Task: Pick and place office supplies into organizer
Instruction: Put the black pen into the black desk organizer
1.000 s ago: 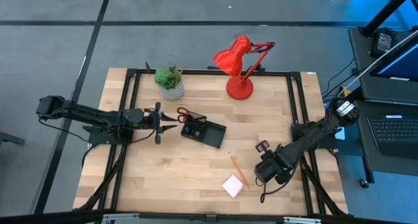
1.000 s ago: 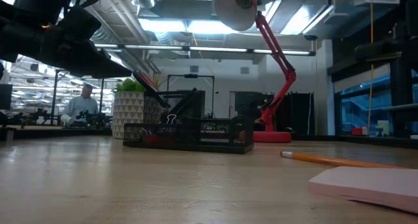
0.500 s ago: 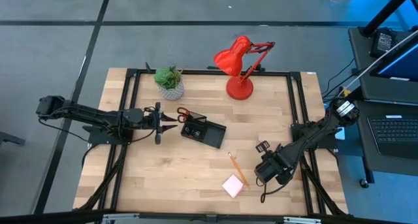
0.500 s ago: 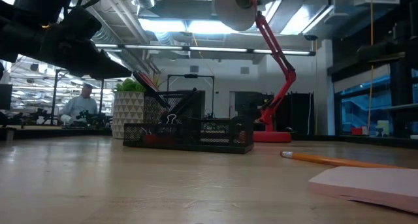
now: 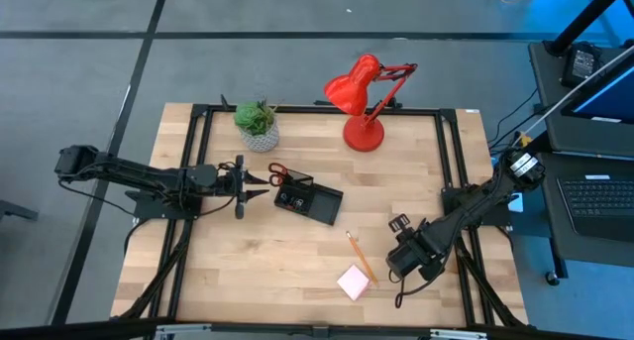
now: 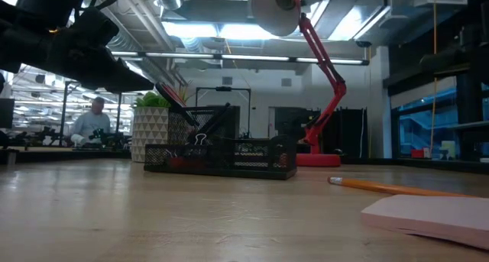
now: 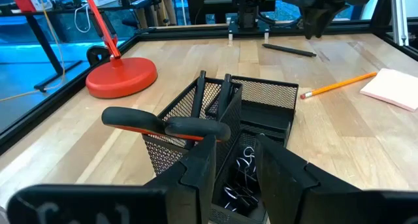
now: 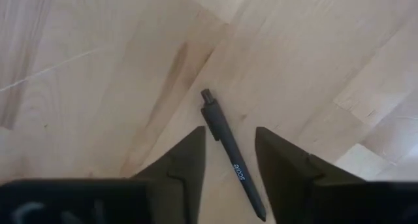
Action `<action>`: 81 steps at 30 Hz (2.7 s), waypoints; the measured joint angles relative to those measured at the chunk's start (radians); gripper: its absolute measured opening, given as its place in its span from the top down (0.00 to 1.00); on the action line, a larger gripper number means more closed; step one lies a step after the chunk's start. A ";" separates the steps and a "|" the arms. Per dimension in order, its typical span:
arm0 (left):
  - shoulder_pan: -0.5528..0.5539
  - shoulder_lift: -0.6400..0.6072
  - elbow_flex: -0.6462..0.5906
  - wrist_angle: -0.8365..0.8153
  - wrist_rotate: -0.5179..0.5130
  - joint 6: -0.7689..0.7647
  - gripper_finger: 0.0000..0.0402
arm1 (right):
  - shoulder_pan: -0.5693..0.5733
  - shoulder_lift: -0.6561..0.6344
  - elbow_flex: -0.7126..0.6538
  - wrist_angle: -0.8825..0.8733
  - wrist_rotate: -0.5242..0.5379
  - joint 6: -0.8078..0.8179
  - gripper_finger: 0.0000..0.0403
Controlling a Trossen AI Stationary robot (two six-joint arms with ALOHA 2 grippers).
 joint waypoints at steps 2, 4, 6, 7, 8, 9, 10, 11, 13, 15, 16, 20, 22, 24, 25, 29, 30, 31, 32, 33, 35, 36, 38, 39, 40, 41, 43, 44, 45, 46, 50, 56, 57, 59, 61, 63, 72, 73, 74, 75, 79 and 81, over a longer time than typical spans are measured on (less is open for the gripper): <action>0.000 0.000 0.000 0.000 0.000 0.000 0.75 | 0.000 0.000 0.000 -0.003 0.019 0.002 0.59; 0.000 0.000 0.000 0.000 0.000 0.000 0.75 | 0.000 0.000 0.000 -0.009 0.020 0.002 0.54; 0.000 0.000 0.000 0.000 0.000 0.000 0.75 | 0.000 0.000 0.000 -0.008 0.021 0.012 0.51; 0.000 0.000 0.000 0.000 0.000 0.000 0.75 | 0.000 0.000 0.000 -0.008 0.021 0.034 0.50; 0.000 0.000 0.000 0.000 0.000 0.000 0.75 | 0.000 0.000 0.000 -0.008 0.020 0.062 0.49; 0.000 0.000 0.000 0.000 0.000 0.000 0.75 | 0.000 0.000 0.000 -0.008 0.021 0.088 0.48; 0.000 0.000 0.000 0.000 0.000 0.000 0.75 | 0.000 0.000 0.000 -0.008 0.021 0.110 0.47; 0.000 0.000 0.000 0.000 0.000 0.000 0.75 | 0.000 0.000 0.000 -0.008 0.021 0.129 0.46; 0.000 0.000 0.000 0.000 0.000 0.000 0.75 | 0.000 0.000 0.000 -0.008 0.021 0.157 0.46; 0.000 0.000 0.000 0.000 0.000 0.000 0.75 | 0.000 0.000 0.000 -0.007 0.021 0.158 0.46; 0.000 0.000 0.000 0.000 0.000 0.000 0.75 | 0.000 0.000 0.000 -0.006 0.021 0.156 0.46; 0.000 0.000 0.000 0.000 0.000 0.000 0.75 | 0.000 0.000 0.000 -0.006 0.021 0.141 0.47; 0.000 0.000 0.000 0.000 0.000 0.000 0.75 | 0.000 0.000 0.000 -0.008 0.021 0.107 0.47; 0.000 0.000 0.000 0.000 0.000 0.000 0.75 | 0.000 0.003 0.000 -0.008 0.022 0.075 0.47; 0.000 0.000 0.000 0.000 0.000 0.000 0.75 | 0.000 0.006 0.000 -0.009 0.022 0.068 0.47; 0.000 0.000 0.000 0.000 0.000 0.000 0.75 | 0.000 0.034 0.001 -0.023 0.021 0.036 0.47; 0.000 0.000 0.000 0.000 0.000 0.000 0.75 | 0.000 0.043 0.000 -0.028 0.022 0.023 0.47; 0.000 0.000 0.000 -0.001 0.000 0.000 0.75 | 0.000 0.052 0.001 -0.032 0.021 0.012 0.47; 0.000 0.000 0.000 -0.004 0.000 0.000 0.75 | 0.000 0.061 0.000 -0.038 0.022 -0.004 0.47; 0.000 0.000 0.000 -0.007 0.000 0.000 0.75 | 0.000 0.069 0.001 -0.041 0.022 -0.015 0.47; 0.000 0.000 0.000 -0.009 0.000 0.000 0.75 | 0.000 0.084 0.001 -0.043 0.022 -0.050 0.47; 0.000 0.000 0.000 -0.012 0.000 0.000 0.75 | 0.000 0.089 0.001 -0.042 0.022 -0.059 0.47; 0.000 0.000 0.000 -0.018 0.000 -0.001 0.75 | 0.000 0.101 0.000 -0.042 0.022 -0.081 0.47; 0.000 0.000 0.000 -0.019 0.000 -0.009 0.75 | 0.000 0.105 0.000 -0.042 0.022 -0.086 0.47; 0.000 0.000 0.000 -0.021 0.000 -0.016 0.75 | 0.000 0.106 0.000 -0.042 0.022 -0.093 0.47; 0.000 0.000 0.000 -0.025 0.000 -0.022 0.75 | 0.000 0.108 0.000 -0.042 0.022 -0.102 0.47; 0.000 0.000 0.000 -0.031 0.000 -0.024 0.75 | 0.000 0.110 0.000 -0.042 0.022 -0.107 0.47; 0.000 0.000 0.000 -0.034 0.000 -0.025 0.75 | 0.000 0.109 -0.001 -0.040 0.022 -0.107 0.47; 0.000 0.000 0.000 -0.037 0.000 -0.026 0.75 | 0.000 0.109 -0.007 -0.032 0.022 -0.106 0.47; 0.000 0.000 0.000 -0.039 0.000 -0.027 0.75 | 0.000 0.109 -0.018 -0.028 0.022 -0.105 0.47; 0.000 0.000 0.000 -0.039 0.000 -0.027 0.75 | 0.000 0.109 -0.088 0.024 0.022 -0.104 0.47; 0.000 0.000 0.000 -0.039 0.000 -0.046 0.75 | 0.000 0.103 -0.142 0.080 0.021 -0.112 0.47; 0.000 0.000 0.000 -0.039 0.000 -0.049 0.75 | 0.000 0.104 -0.141 0.081 0.021 -0.117 0.47; 0.000 0.000 0.000 -0.039 0.000 -0.050 0.75 | 0.000 0.105 -0.131 0.082 0.020 -0.136 0.47; 0.000 0.000 0.000 -0.039 0.000 -0.051 0.75 | 0.001 0.107 -0.117 0.081 0.020 -0.155 0.47; 0.000 0.000 0.000 -0.039 0.000 -0.053 0.75 | 0.001 0.109 -0.109 0.080 0.021 -0.166 0.47; 0.000 0.000 0.000 -0.038 0.000 -0.053 0.75 | 0.000 0.107 -0.117 0.100 -0.012 -0.203 0.57; 0.000 0.000 0.000 -0.038 0.000 -0.053 0.75 | 0.000 0.107 -0.117 0.101 -0.017 -0.210 0.59; 0.000 0.000 0.000 -0.038 0.000 -0.053 0.75 | 0.000 0.107 -0.117 0.103 -0.018 -0.211 0.62; 0.000 0.000 0.000 -0.038 0.000 -0.053 0.75 | 0.000 0.107 -0.118 0.106 -0.020 -0.212 0.64; 0.000 0.000 0.000 -0.038 0.000 -0.053 0.75 | 0.000 0.107 -0.118 0.116 -0.024 -0.212 0.70; 0.000 0.000 0.000 -0.038 0.000 -0.053 0.75 | 0.000 0.107 -0.118 0.117 -0.025 -0.212 0.72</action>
